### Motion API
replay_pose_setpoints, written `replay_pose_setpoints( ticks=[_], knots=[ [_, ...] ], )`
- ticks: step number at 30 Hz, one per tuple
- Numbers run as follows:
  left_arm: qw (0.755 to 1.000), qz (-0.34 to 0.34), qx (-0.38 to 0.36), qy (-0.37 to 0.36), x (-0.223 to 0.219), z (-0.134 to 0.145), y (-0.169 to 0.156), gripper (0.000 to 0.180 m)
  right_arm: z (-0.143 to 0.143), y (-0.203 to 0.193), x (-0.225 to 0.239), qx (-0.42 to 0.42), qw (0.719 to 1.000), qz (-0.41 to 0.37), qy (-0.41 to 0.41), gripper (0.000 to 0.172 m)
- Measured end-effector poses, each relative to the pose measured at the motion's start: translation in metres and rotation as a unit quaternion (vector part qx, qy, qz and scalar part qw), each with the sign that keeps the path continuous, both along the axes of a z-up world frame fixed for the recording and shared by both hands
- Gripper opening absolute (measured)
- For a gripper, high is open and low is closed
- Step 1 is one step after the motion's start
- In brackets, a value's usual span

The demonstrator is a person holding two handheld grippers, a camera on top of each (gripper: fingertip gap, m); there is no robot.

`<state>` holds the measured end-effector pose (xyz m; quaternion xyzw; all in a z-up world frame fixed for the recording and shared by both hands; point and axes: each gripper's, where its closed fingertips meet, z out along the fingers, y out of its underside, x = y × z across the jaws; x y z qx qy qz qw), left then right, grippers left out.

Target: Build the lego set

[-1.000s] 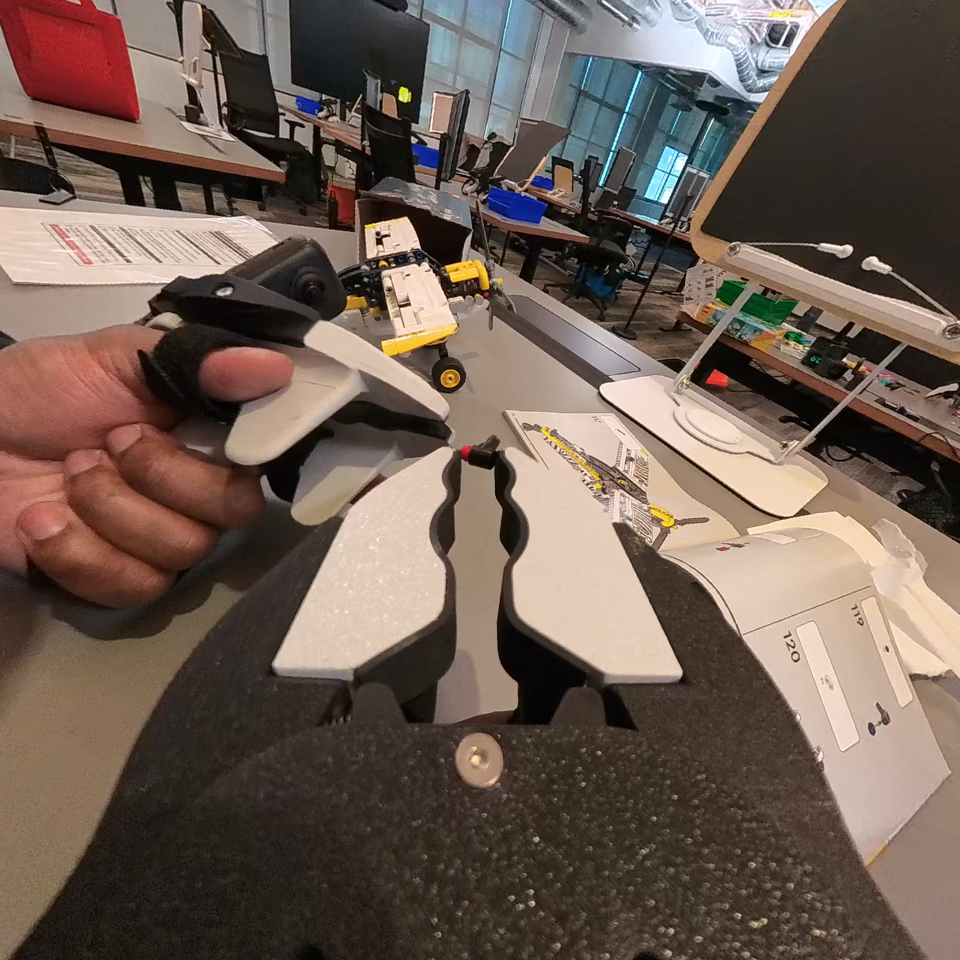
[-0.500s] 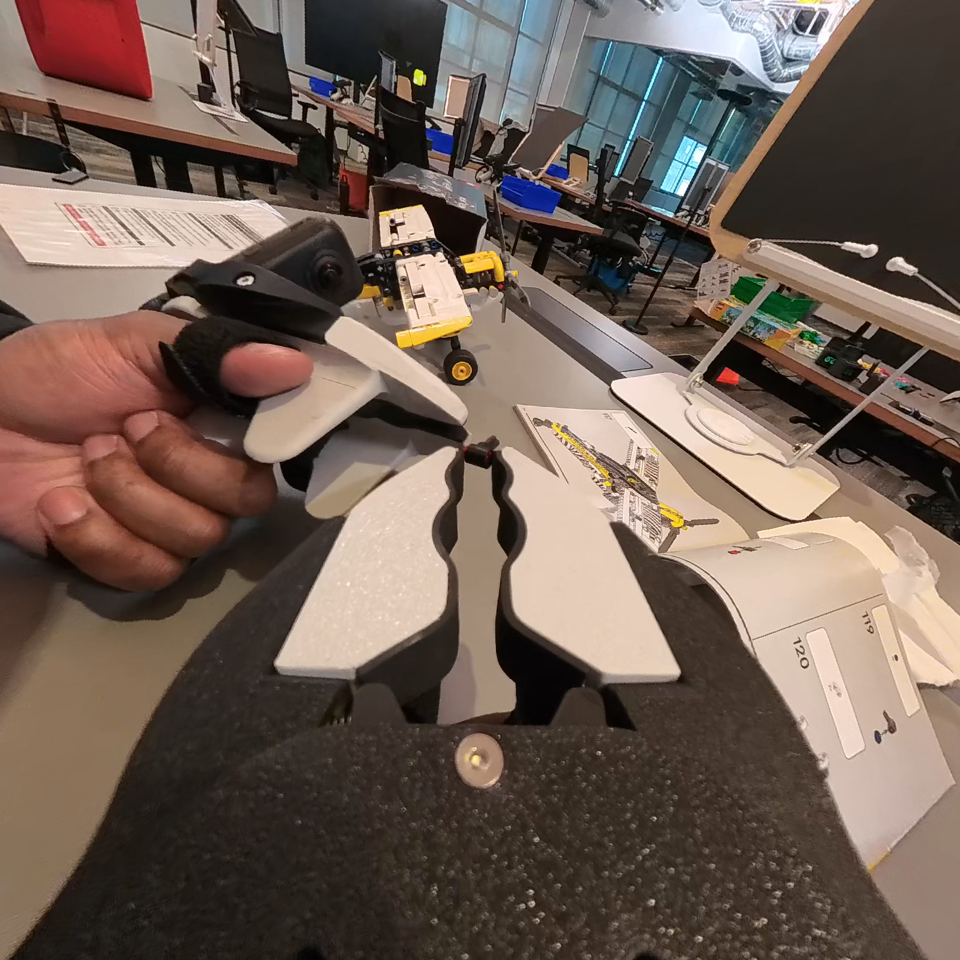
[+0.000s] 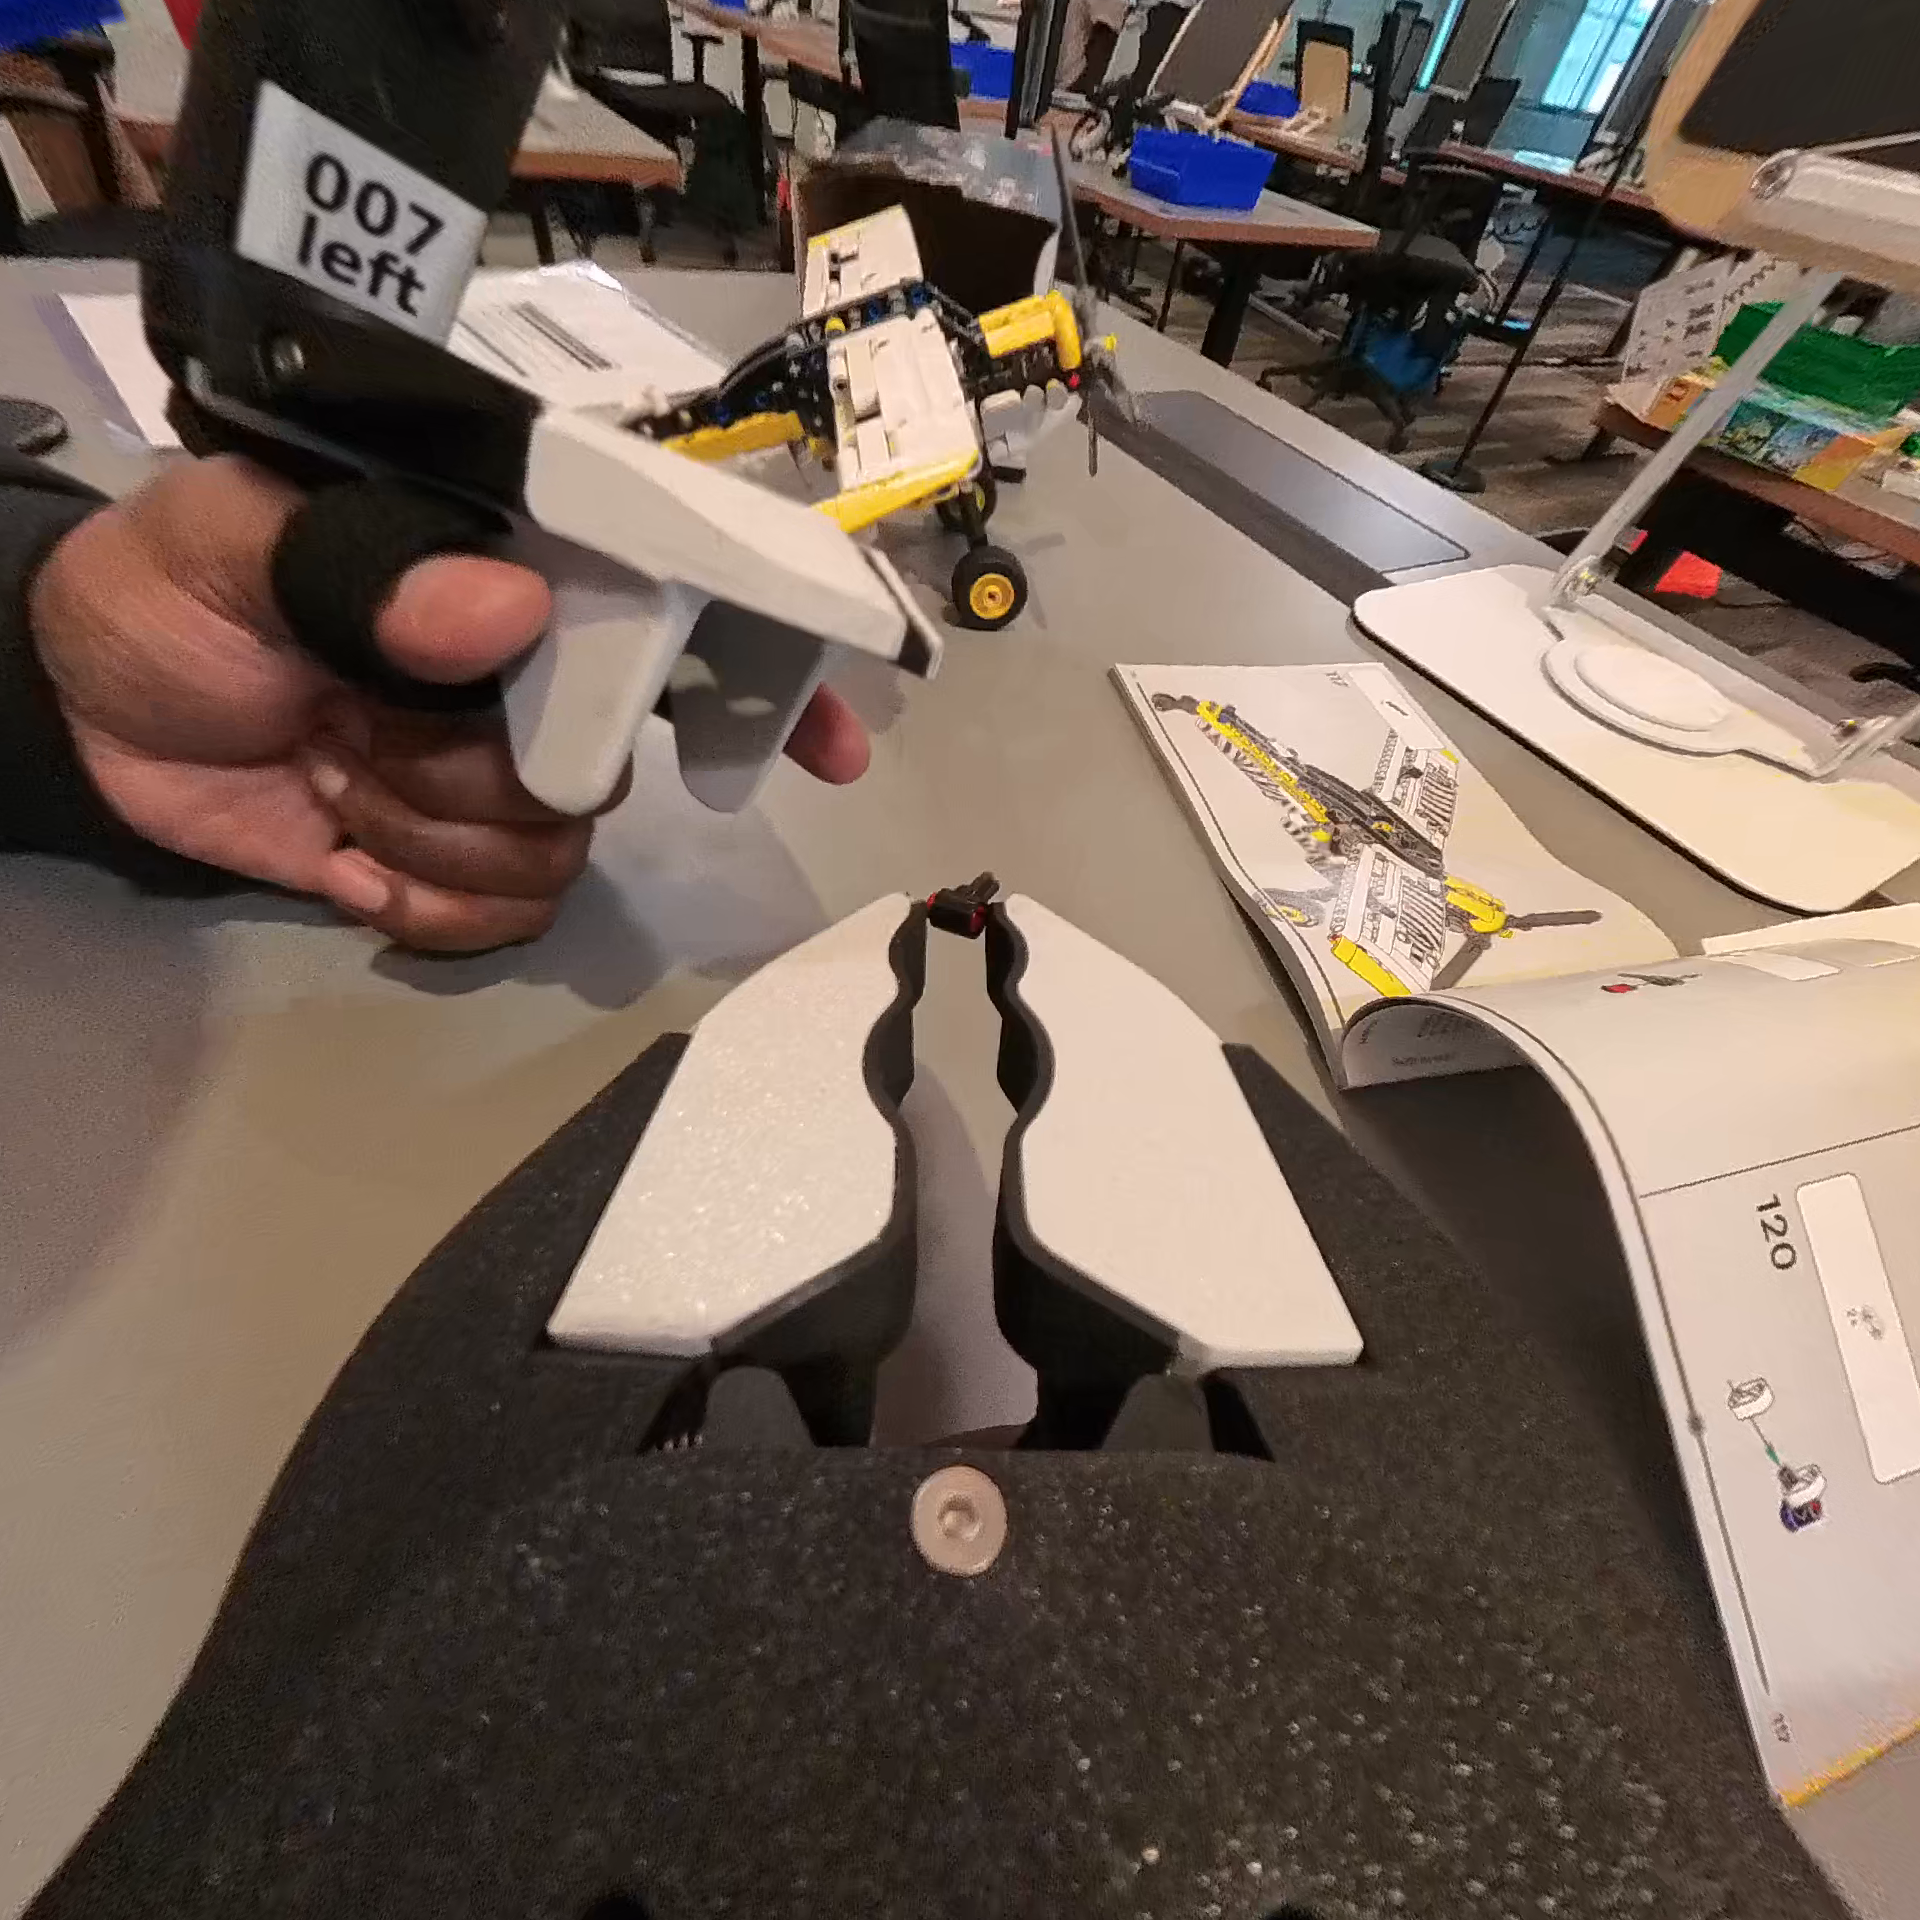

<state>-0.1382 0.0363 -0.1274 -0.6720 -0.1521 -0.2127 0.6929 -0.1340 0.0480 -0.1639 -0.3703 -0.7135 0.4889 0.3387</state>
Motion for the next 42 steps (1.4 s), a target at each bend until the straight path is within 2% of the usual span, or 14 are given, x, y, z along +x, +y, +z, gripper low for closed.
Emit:
replay_pose_setpoints(
  ticks=[12,42],
  knots=[
    [0.999,-0.013,-0.025,0.018,0.006,-0.007,0.004,0.009,0.006,0.003,0.003,-0.014,1.0,-0.004,0.017,0.011],
    [0.997,-0.033,-0.065,-0.007,0.006,-0.018,0.012,0.009,0.009,0.004,0.005,-0.031,0.999,0.001,0.022,0.011]
  ],
)
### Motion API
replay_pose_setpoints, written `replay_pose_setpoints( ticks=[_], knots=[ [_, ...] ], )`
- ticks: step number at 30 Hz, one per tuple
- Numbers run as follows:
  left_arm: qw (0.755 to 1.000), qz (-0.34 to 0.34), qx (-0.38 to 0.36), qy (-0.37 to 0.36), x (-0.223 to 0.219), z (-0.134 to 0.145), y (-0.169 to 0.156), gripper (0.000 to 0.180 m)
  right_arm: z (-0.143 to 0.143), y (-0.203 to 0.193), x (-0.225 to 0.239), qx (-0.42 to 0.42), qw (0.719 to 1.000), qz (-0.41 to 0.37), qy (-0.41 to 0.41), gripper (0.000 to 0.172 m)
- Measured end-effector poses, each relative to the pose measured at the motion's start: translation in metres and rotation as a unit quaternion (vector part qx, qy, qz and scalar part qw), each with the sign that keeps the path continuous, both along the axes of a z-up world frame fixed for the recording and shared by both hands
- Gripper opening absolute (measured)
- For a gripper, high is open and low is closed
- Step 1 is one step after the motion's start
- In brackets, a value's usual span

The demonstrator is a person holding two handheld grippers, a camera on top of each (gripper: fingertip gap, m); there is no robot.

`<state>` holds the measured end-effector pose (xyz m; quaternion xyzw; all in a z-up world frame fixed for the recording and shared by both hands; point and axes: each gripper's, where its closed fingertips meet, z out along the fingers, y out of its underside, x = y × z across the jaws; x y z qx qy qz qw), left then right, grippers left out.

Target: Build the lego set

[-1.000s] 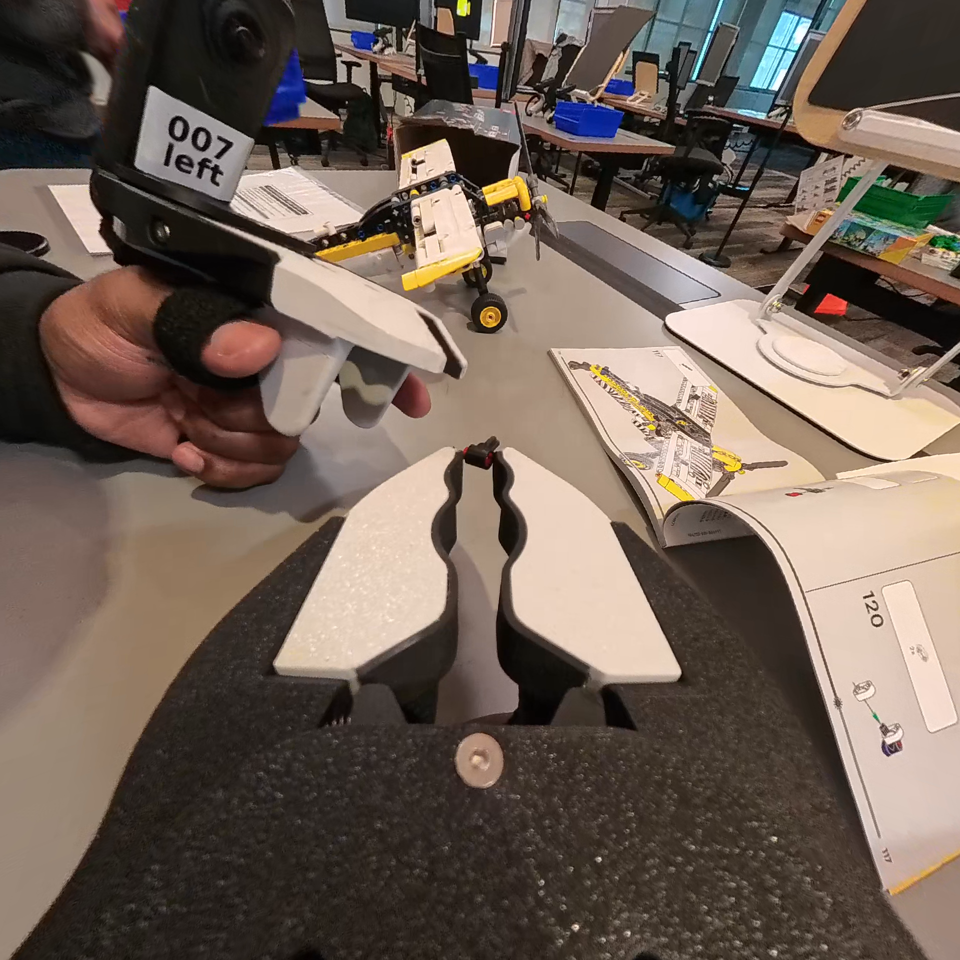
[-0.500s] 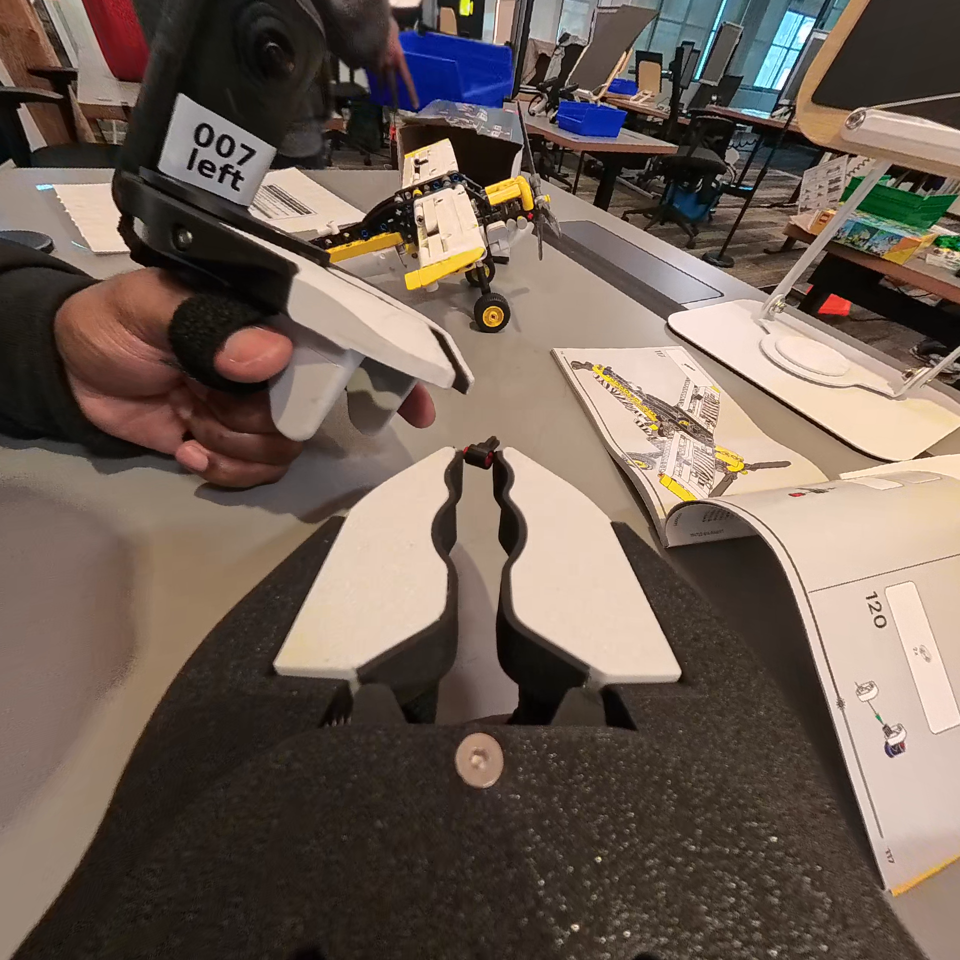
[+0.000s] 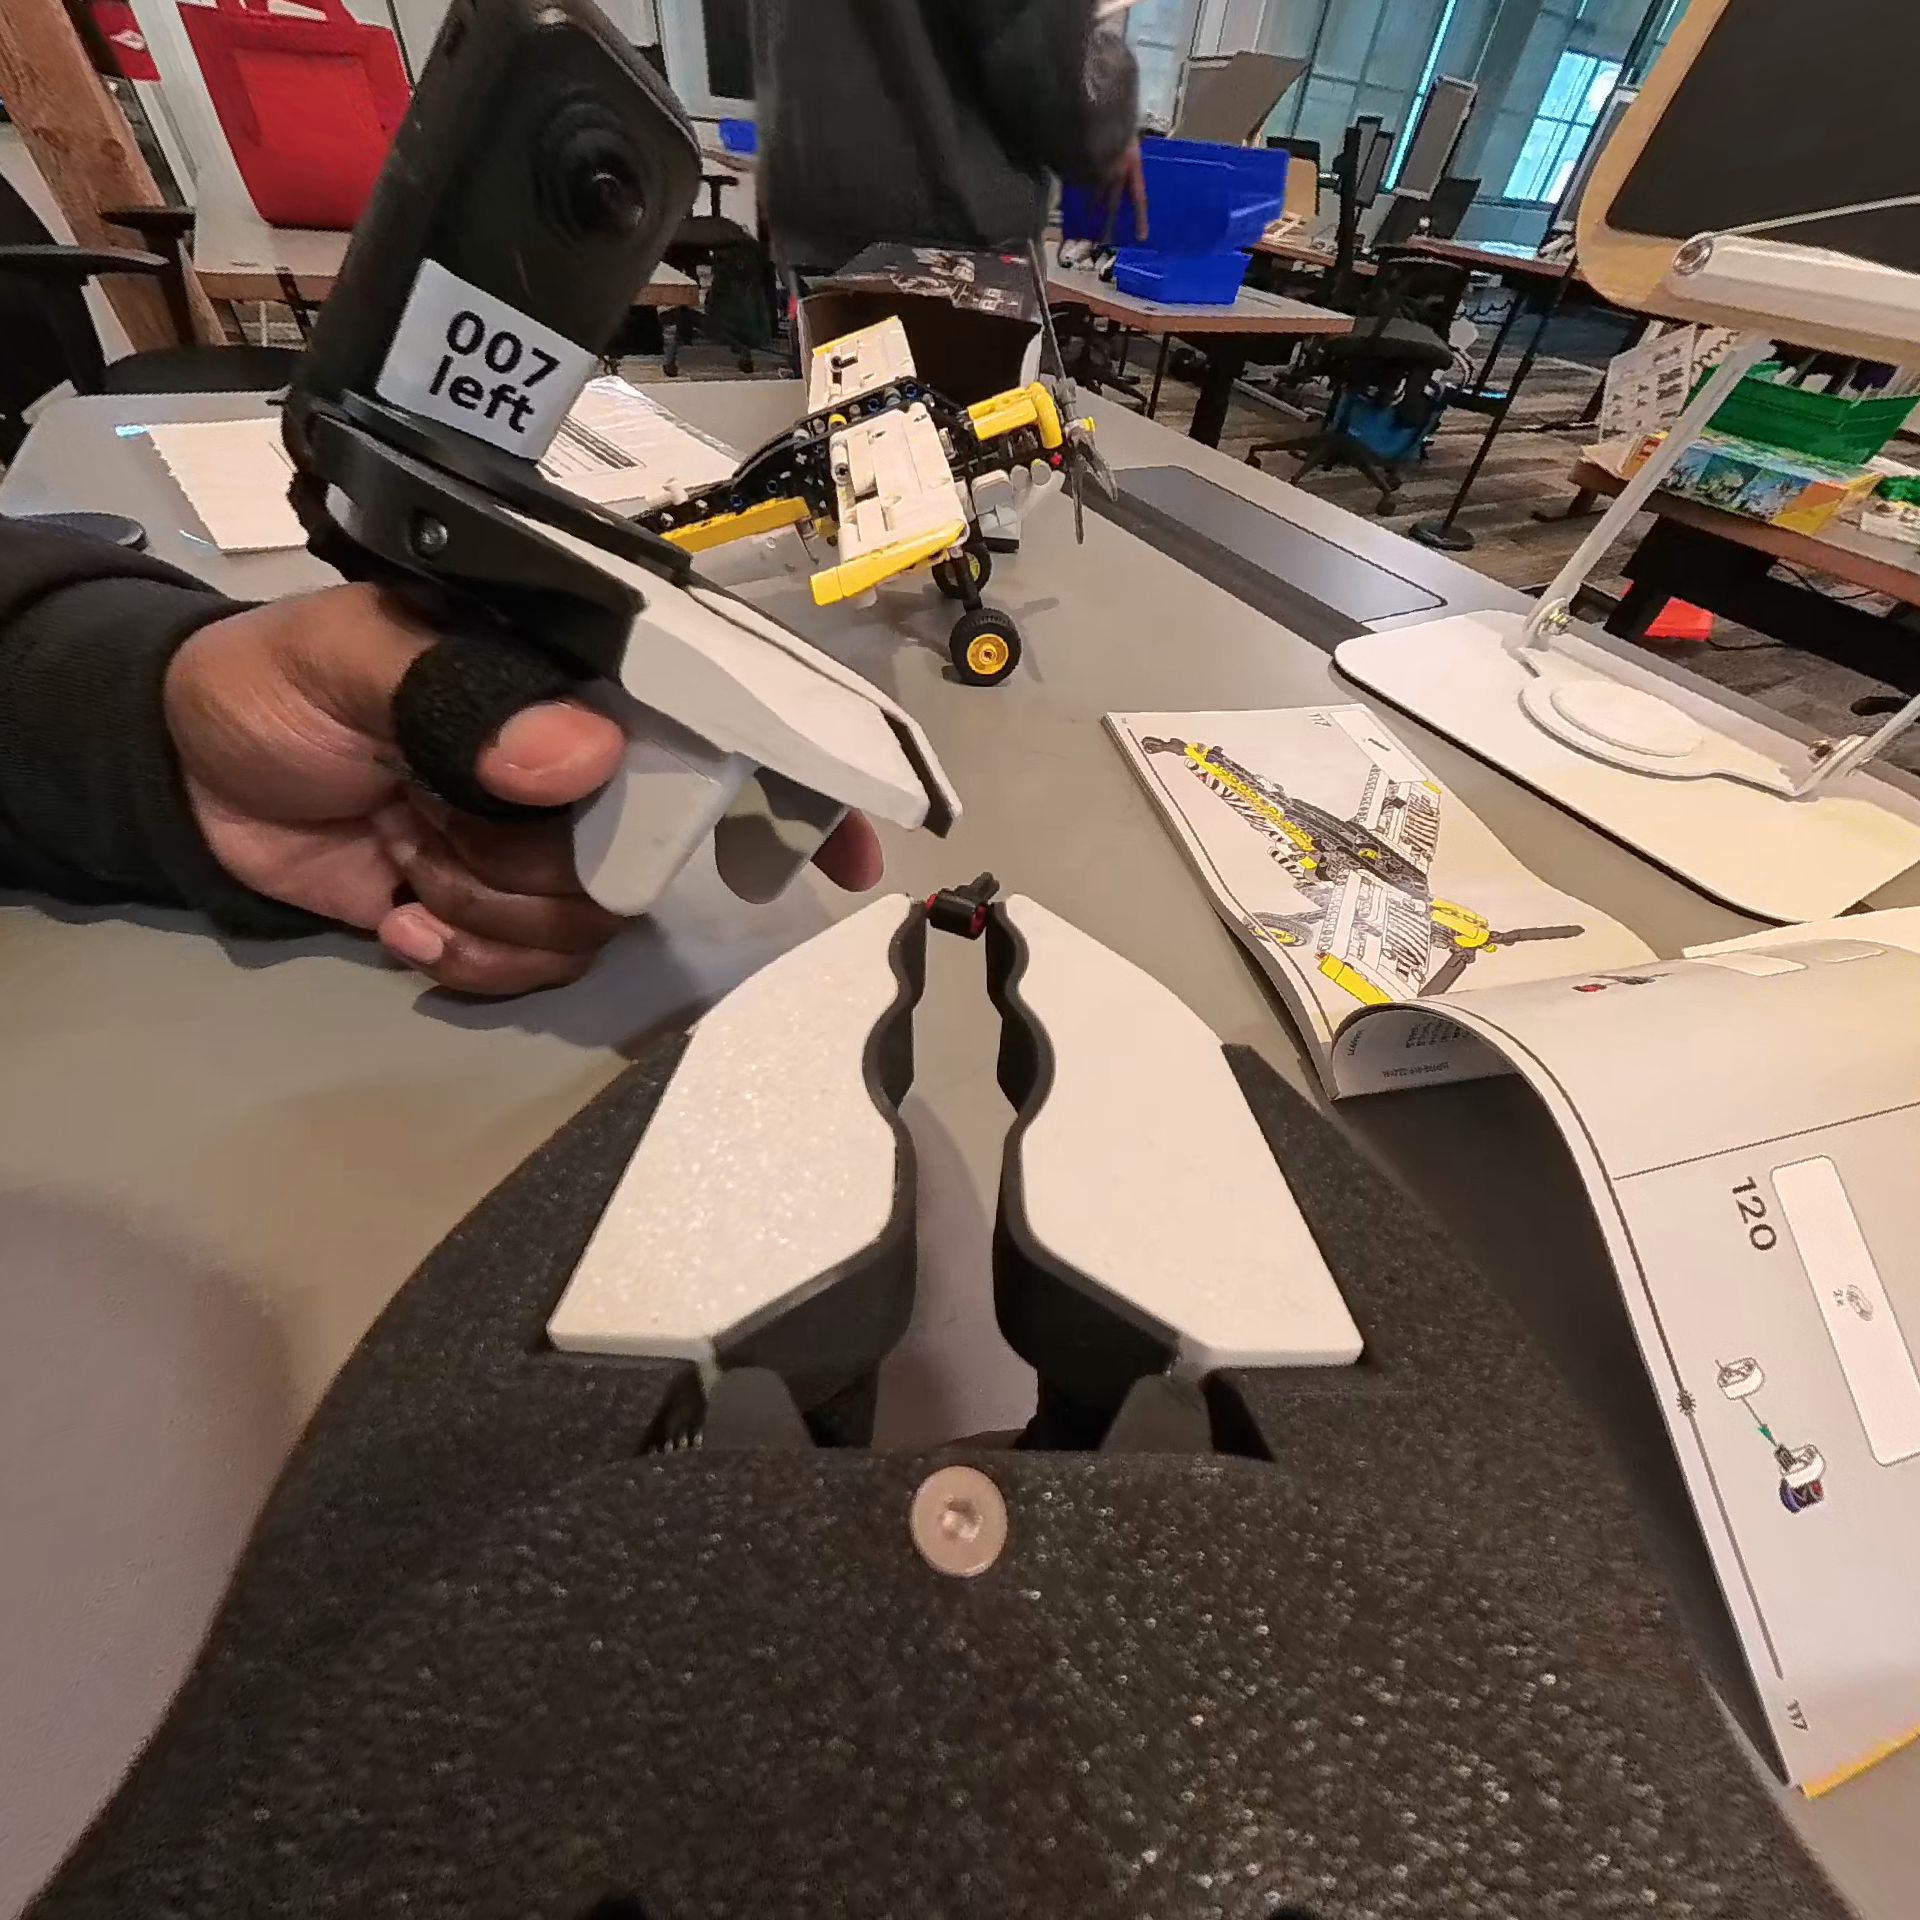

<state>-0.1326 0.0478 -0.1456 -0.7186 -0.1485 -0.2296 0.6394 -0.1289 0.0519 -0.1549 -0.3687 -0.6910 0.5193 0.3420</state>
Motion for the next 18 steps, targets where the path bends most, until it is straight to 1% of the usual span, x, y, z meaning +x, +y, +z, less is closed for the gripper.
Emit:
replay_pose_setpoints(
  ticks=[18],
  knots=[
    [1.0,-0.001,-0.016,0.007,0.0017,-0.0043,0.0031,0.008,0.0008,0.0012,0.0012,-0.014,1.0,0.003,-0.005,0.011]
  ],
)
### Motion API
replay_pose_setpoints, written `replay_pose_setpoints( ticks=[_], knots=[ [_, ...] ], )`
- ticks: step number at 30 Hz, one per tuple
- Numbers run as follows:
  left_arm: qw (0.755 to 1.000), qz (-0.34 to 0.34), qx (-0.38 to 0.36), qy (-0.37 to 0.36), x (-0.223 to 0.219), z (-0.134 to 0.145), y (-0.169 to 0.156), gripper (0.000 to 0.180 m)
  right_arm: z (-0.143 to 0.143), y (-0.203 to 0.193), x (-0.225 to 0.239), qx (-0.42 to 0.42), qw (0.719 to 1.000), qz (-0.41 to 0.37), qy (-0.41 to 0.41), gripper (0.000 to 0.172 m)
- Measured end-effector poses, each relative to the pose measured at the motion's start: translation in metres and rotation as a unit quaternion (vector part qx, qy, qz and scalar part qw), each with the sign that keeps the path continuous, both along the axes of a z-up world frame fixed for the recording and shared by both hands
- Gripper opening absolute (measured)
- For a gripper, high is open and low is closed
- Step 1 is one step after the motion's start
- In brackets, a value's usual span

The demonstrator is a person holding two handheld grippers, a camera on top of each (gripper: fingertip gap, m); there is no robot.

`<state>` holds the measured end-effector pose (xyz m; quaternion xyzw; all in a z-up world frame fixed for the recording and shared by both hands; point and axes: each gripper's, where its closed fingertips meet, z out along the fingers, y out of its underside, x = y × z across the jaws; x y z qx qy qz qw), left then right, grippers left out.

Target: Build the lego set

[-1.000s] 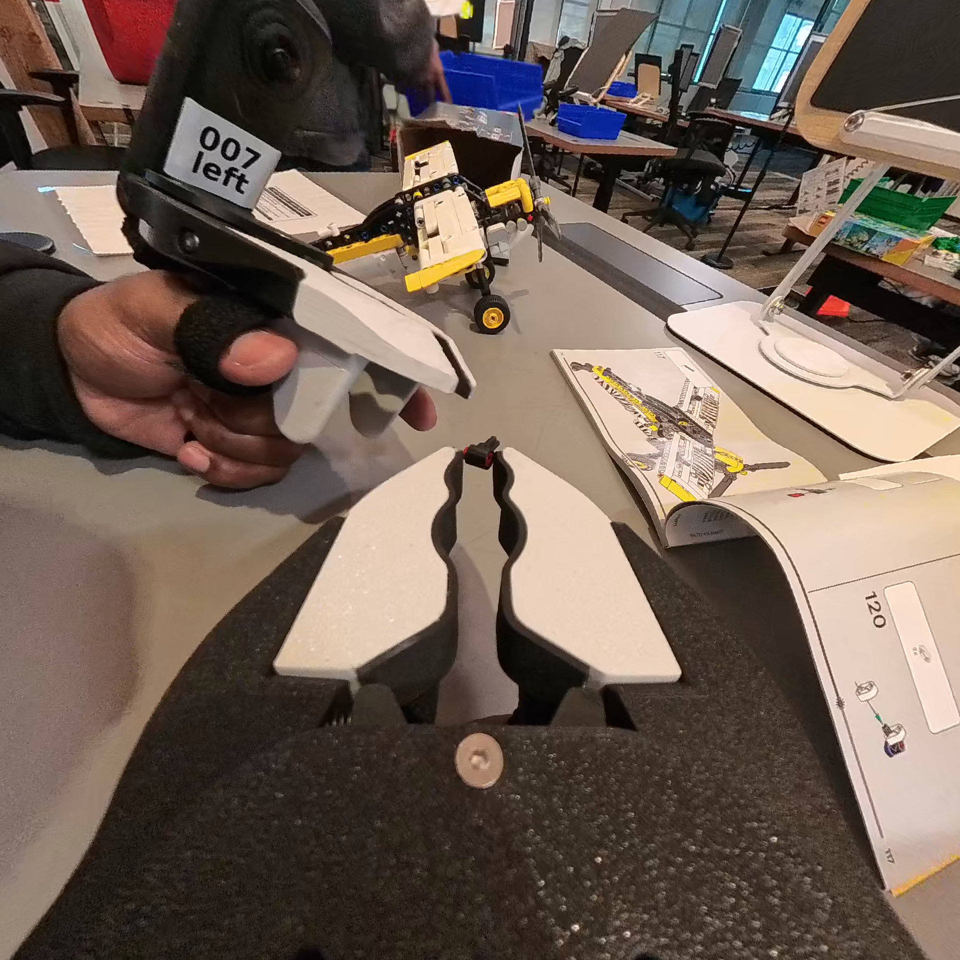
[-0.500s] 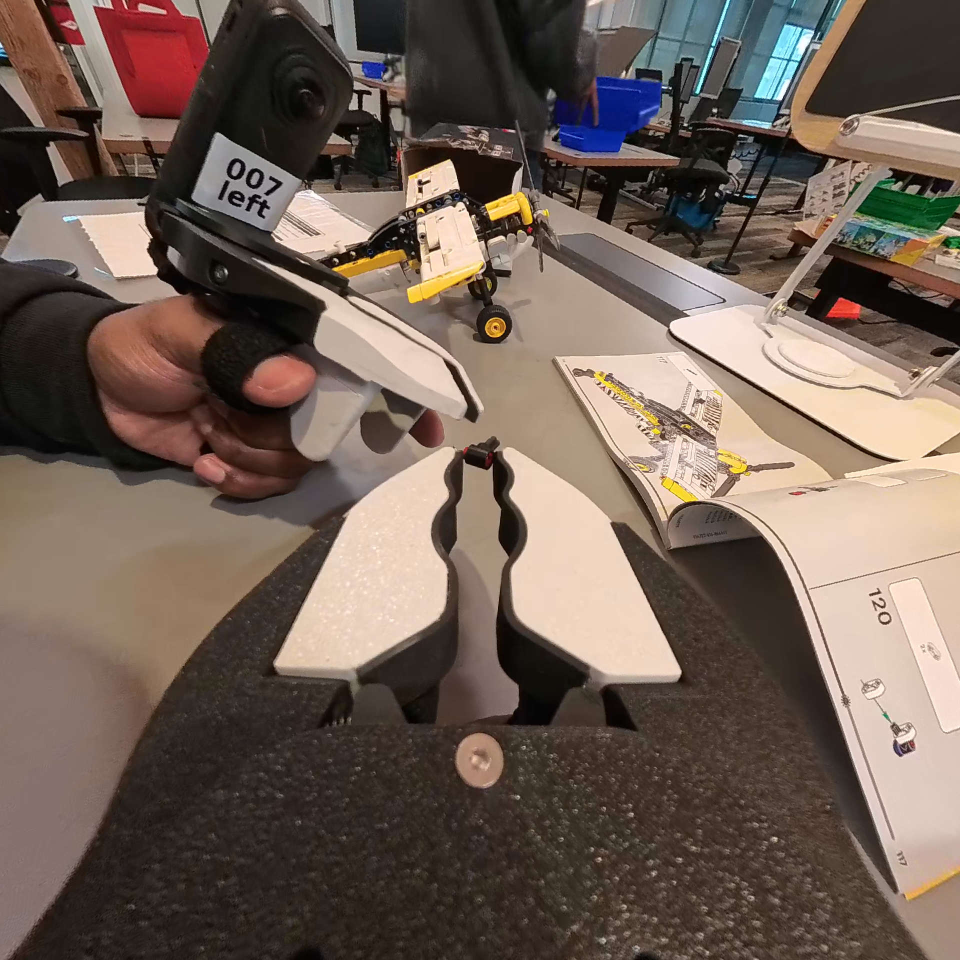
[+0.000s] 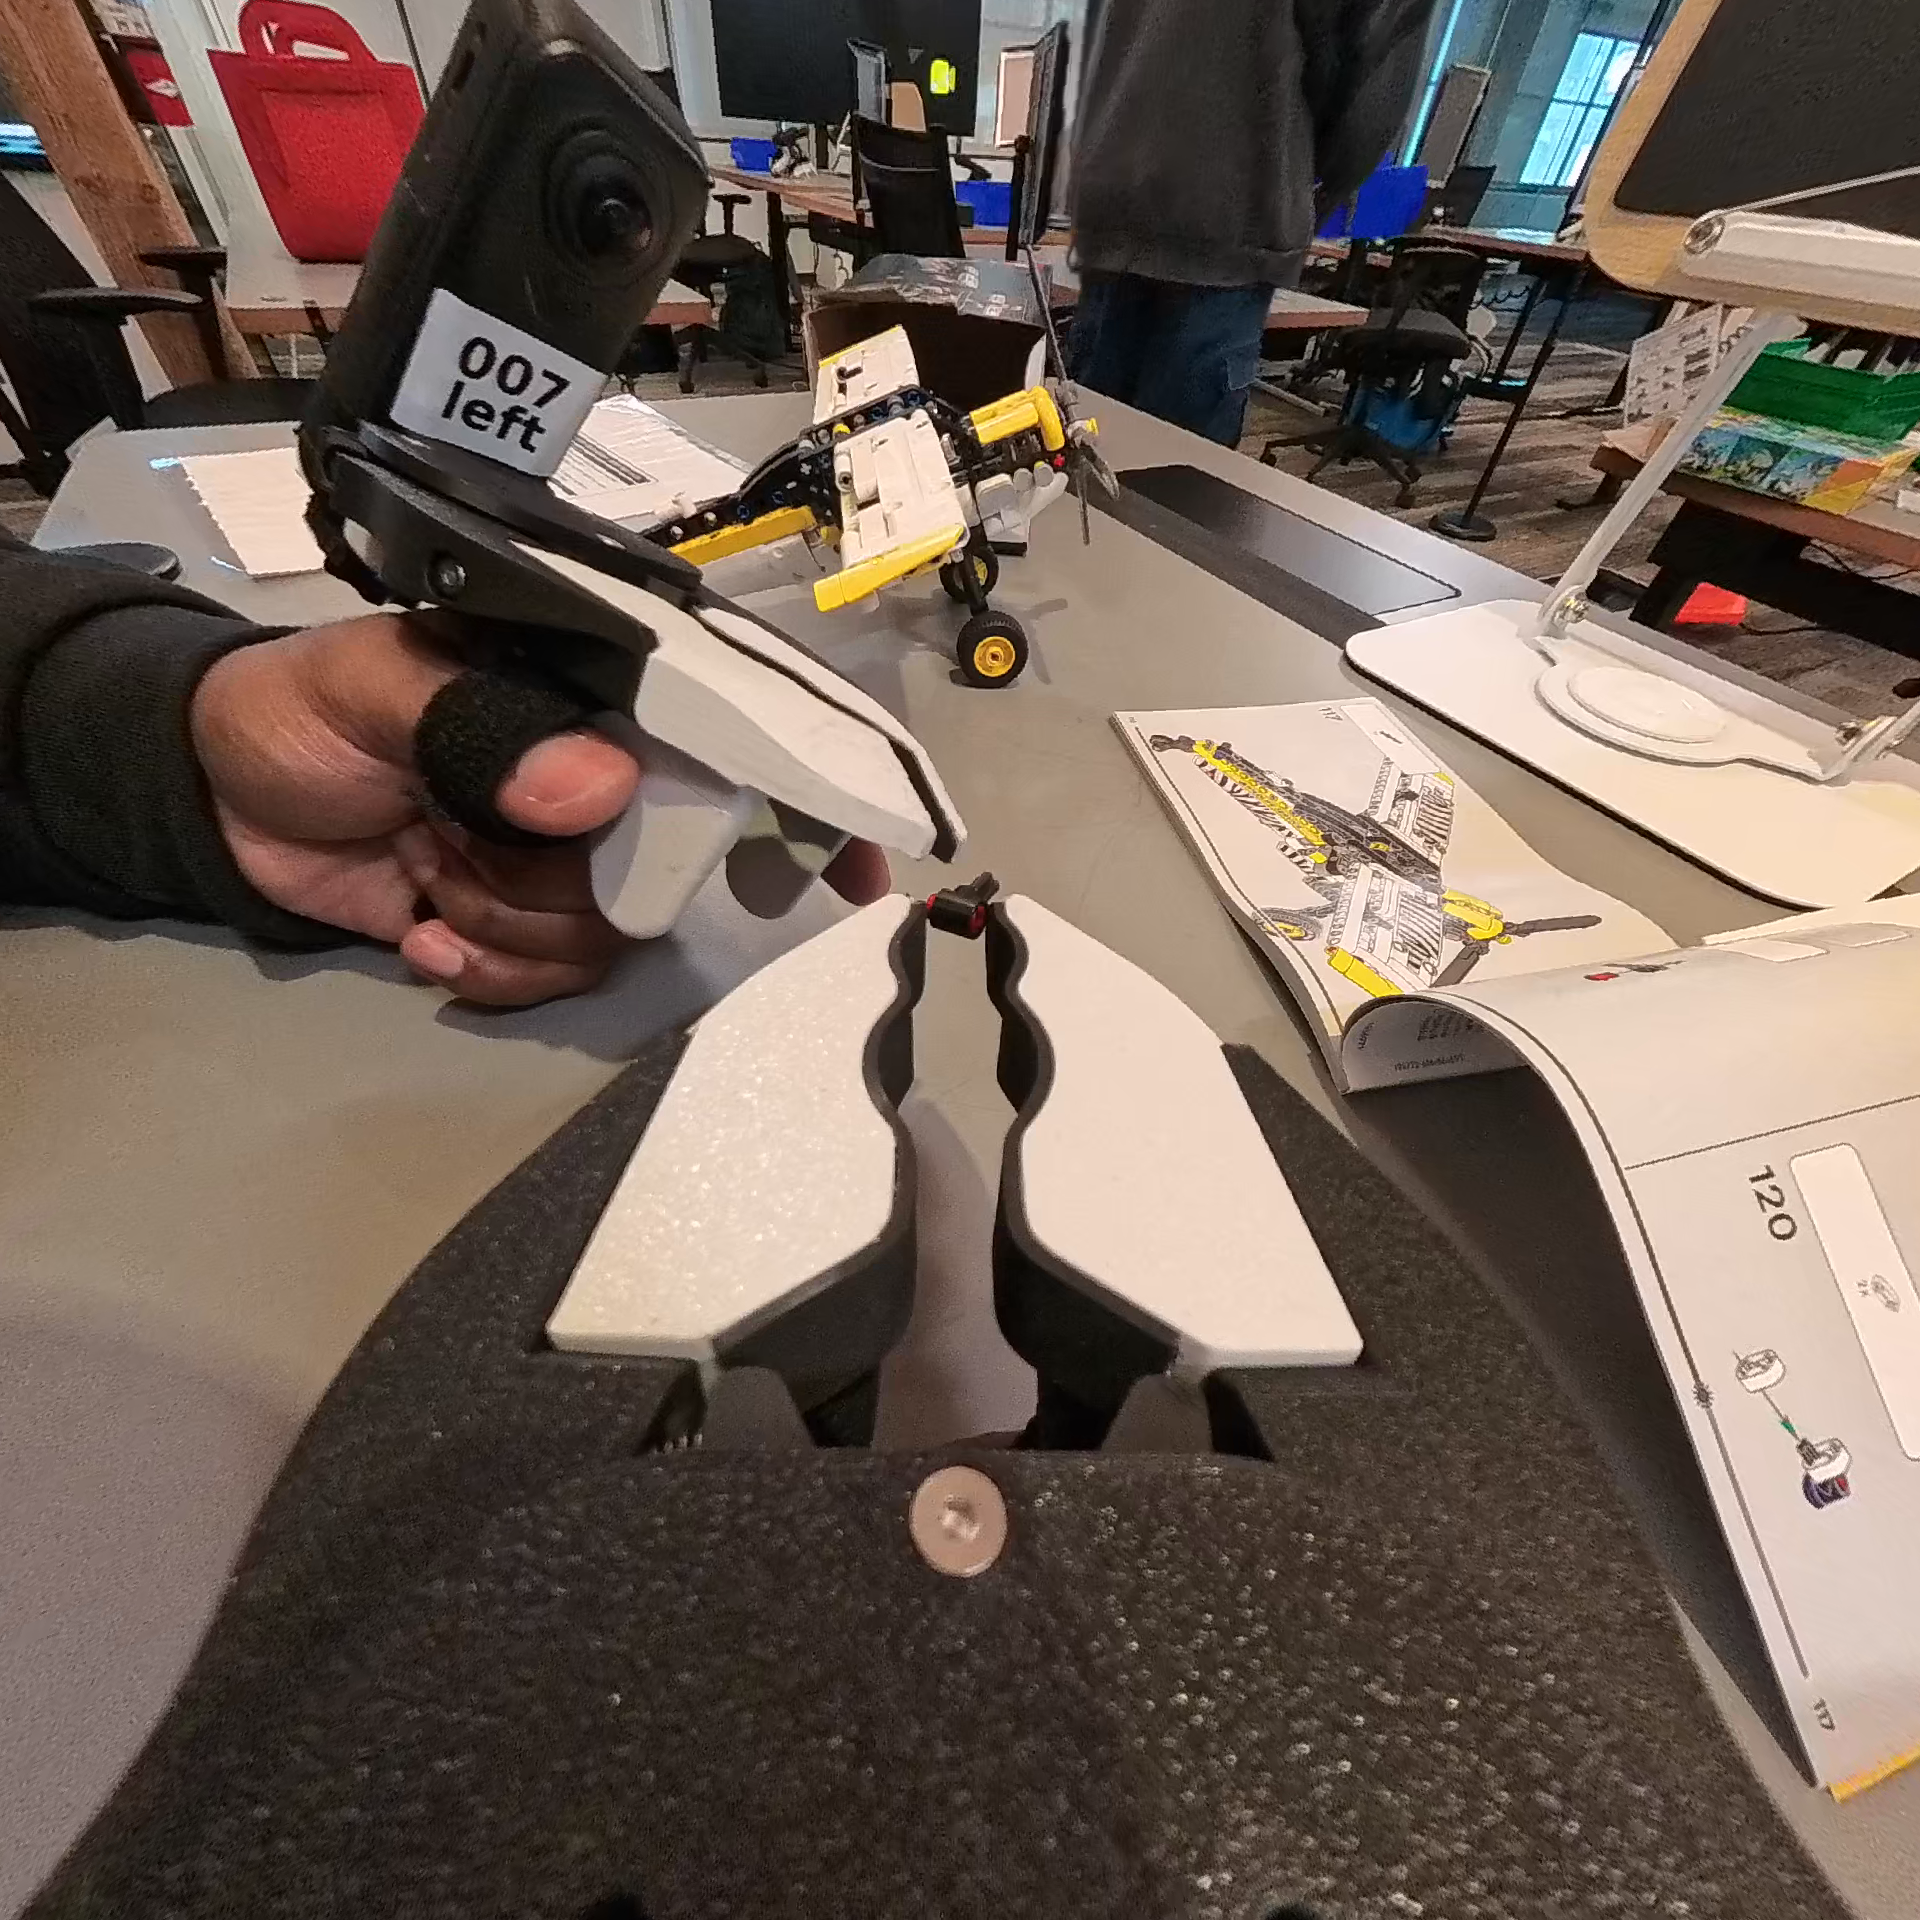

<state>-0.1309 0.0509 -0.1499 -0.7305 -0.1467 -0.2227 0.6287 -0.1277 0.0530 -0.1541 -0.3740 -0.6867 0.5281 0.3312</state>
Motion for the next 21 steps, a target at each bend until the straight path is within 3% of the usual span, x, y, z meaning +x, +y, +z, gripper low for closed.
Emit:
replay_pose_setpoints(
  ticks=[21],
  knots=[
    [1.0,-0.006,-0.015,-0.021,-0.0009,-0.0049,0.0019,0.007,0.0001,-0.0012,0.0005,0.003,1.0,0.003,0.001,0.011]
  ],
)
